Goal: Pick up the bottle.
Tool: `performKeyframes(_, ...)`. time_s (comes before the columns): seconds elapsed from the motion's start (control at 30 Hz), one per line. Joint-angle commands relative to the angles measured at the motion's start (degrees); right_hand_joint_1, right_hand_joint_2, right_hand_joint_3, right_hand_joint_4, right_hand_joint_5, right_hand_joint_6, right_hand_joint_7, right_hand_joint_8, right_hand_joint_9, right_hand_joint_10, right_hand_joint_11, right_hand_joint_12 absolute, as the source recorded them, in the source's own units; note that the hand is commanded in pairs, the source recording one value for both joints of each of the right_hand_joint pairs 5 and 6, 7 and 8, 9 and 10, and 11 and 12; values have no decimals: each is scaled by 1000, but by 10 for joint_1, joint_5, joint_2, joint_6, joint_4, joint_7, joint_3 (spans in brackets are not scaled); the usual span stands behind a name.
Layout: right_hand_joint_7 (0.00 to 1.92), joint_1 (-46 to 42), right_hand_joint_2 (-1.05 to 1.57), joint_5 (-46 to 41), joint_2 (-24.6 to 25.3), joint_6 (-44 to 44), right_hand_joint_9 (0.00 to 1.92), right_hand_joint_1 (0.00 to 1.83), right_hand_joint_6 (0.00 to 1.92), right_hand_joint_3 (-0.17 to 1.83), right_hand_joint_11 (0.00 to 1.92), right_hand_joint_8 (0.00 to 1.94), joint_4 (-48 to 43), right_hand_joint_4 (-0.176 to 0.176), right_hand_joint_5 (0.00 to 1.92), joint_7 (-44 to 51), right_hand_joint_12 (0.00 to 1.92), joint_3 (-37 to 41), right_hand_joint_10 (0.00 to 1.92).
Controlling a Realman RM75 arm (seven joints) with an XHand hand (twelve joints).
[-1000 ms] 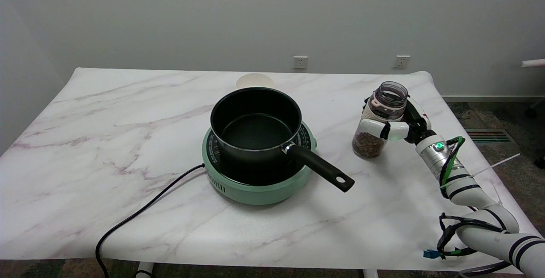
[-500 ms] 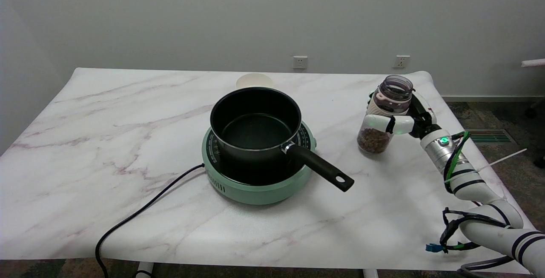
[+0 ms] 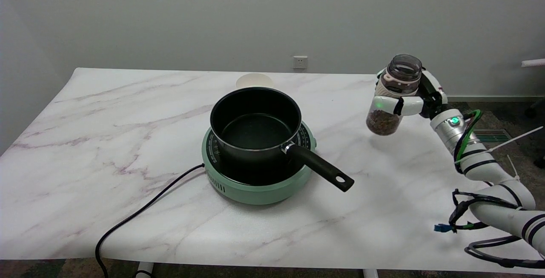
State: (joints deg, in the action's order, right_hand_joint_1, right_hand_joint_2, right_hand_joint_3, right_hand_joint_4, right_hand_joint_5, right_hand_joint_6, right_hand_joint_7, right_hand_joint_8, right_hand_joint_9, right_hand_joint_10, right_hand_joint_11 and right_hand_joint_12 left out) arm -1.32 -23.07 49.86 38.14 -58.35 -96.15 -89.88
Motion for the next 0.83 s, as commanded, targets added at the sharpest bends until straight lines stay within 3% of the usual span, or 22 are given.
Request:
performKeyframes(0.03, 1505, 32, 924, 81, -66, -68, 1319, 1458, 1762, 604, 1129, 1505, -58, 0, 1762, 3, 1129, 28, 1319)
performKeyframes(0.1, 1495, 44, 899, 83, -71, -81, 1312, 1463, 1742, 619, 1116, 1495, -78, 0, 1742, -1, 1116, 19, 1312)
performKeyframes(0.13, 1487, 45, 875, 115, -85, -60, 1306, 1467, 1731, 634, 1108, 1487, -162, 0, 1731, -83, 1108, -33, 1306)
performKeyframes(0.17, 1476, 53, 837, 82, -71, -95, 1300, 1476, 1717, 662, 1100, 1476, -85, 0, 1717, 3, 1100, 16, 1300)
performKeyframes(0.7, 1398, 119, 555, 106, -77, -161, 1240, 1515, 1614, 849, 1024, 1398, -159, 0, 1614, 4, 1024, -59, 1240)
performKeyframes(0.83, 1389, 127, 514, 146, -78, -189, 1235, 1515, 1604, 879, 1015, 1389, -189, 0, 1604, 6, 1015, -62, 1235)
